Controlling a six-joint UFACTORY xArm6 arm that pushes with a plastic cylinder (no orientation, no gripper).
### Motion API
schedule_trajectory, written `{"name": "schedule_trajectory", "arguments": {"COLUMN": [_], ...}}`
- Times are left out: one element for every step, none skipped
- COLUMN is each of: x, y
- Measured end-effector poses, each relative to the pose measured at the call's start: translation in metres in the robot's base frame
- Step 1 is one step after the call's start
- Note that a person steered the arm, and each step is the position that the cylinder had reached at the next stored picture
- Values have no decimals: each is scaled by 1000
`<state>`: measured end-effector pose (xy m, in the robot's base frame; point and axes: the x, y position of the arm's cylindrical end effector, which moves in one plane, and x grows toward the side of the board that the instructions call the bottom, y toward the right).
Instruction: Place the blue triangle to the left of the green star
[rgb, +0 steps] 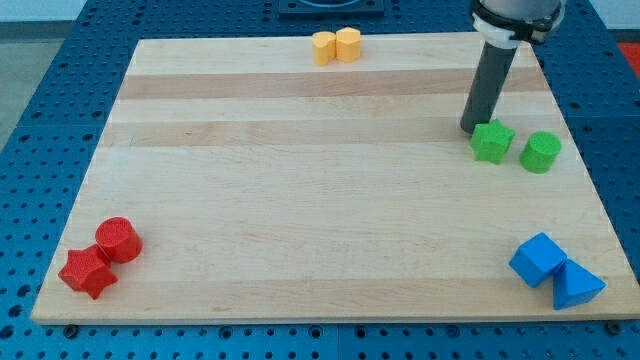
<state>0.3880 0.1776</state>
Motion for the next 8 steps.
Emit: {"name": "schedule_trajectory", "arguments": {"x": [12,19,19,10,-3,36,93,118], "y": [0,0,0,-9,-38,-75,-90,-83]}}
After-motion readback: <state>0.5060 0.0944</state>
